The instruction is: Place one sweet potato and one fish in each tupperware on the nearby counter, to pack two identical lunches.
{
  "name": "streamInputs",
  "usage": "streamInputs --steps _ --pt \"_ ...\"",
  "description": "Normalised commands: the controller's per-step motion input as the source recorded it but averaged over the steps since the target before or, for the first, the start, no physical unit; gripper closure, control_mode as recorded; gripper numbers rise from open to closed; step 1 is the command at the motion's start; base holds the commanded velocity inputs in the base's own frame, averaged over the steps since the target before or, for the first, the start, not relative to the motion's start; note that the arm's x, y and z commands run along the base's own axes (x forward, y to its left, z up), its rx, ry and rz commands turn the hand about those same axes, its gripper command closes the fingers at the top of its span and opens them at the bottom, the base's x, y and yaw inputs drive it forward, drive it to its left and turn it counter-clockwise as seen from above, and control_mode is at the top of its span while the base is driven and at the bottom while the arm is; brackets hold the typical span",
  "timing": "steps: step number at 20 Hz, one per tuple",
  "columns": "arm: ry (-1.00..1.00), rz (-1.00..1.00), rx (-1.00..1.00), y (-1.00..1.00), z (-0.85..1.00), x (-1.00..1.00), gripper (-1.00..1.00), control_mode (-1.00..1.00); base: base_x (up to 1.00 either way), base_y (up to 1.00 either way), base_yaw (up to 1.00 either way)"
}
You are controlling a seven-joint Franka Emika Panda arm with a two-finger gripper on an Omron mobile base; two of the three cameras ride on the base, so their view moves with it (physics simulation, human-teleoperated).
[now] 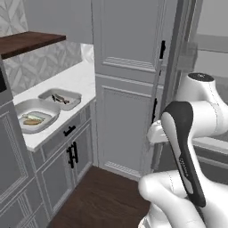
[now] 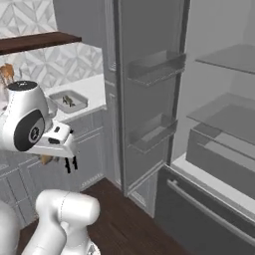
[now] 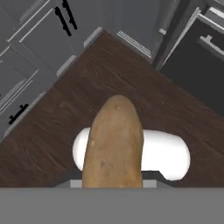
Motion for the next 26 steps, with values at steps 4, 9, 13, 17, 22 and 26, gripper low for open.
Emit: streamInputs --steps 4,9,13,17,22,26 --pt "0.0 0.0 0.0 0.0 0.0 0.0 1.0 1.0 0.72 0.55 0.65" --pt "0.0 0.0 0.0 0.0 0.0 0.0 1.0 1.0 1.0 -0.04 0.24" --pt "0.0 0.0 0.0 0.0 0.0 0.0 1.0 1.0 0.71 0.0 0.02" --pt "0.0 0.0 0.0 0.0 0.0 0.0 1.0 1.0 0.13 0.04 -0.17" --pt "0.0 0.0 0.0 0.0 0.0 0.0 1.0 1.0 -0.02 0.36 -0.35" --pt "0.0 0.0 0.0 0.0 0.0 0.0 1.0 1.0 -0.68 0.57 -0.1"
